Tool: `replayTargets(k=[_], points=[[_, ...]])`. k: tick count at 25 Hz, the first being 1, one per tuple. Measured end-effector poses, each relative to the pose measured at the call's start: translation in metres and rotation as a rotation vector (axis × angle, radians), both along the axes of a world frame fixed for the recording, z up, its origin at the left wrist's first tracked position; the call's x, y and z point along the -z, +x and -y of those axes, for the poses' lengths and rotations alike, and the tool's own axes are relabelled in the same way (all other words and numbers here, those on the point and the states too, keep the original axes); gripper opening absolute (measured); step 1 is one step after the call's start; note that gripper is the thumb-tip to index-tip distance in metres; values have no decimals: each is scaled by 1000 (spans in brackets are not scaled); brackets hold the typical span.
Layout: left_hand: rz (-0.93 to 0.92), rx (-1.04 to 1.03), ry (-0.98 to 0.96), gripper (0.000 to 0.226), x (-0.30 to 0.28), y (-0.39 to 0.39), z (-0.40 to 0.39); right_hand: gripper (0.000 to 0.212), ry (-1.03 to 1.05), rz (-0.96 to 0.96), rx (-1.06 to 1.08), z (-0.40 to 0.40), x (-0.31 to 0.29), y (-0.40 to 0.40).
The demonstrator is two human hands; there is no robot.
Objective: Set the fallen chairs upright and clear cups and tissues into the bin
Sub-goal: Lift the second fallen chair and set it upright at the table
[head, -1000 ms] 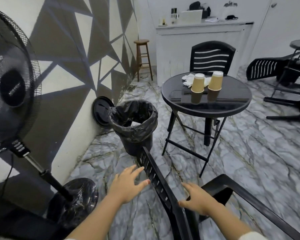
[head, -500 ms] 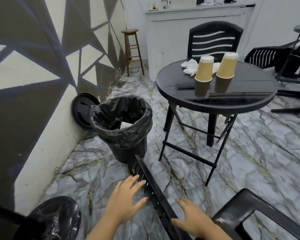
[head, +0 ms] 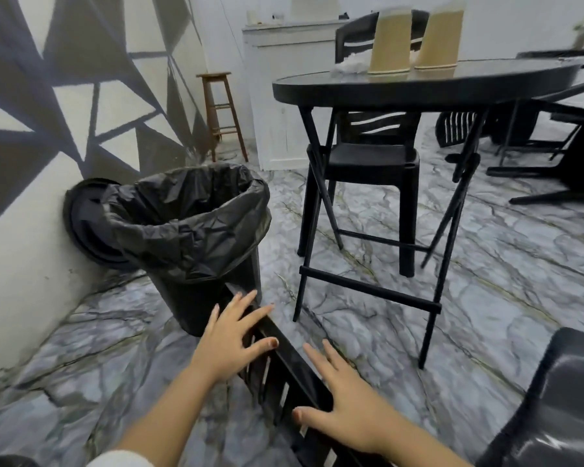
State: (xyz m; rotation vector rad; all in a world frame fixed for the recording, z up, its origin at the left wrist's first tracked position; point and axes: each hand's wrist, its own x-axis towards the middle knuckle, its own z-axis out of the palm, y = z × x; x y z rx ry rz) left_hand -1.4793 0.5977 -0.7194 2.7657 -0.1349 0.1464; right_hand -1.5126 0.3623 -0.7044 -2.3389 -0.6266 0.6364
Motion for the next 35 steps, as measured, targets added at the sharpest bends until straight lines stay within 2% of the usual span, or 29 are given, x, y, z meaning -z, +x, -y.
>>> replayTargets(k=[3,6,10,15,17,20,22,27,29,31,35], points=[[86,9,-214,75,31,15,-1,85,157,-85,35,-4,18,5],[95,28,-319,55,39,14,-4,84,212,-196,73,-9,14,2],[28,25,-311,58,31,10,-5,73,216,-106,181,-12,9,-6],[-17,22,-300,68,16,8,-2,68,158,34,146,-4,4,-8],[7,48,-310,66,-3,8,3,67,174,22,167,4,-14,-9],[120,83,-352,54,-53,8,23,63,289,-3,209,32,-60,-14],[195,73,-379,53,-97,9,43,61,363,-11,218,61,-98,-19],[362,-24,-391,77,-233,-4,100,56,405,-61,334,152,-220,-58],[374,-14,-333,81,-286,-13,125,54,376,-36,417,191,-263,-76],[332,102,-303,79,-340,-22,158,54,347,-45,526,229,-308,-92],[301,240,-320,70,-414,-45,230,70,404,-91,572,277,-371,-118]])
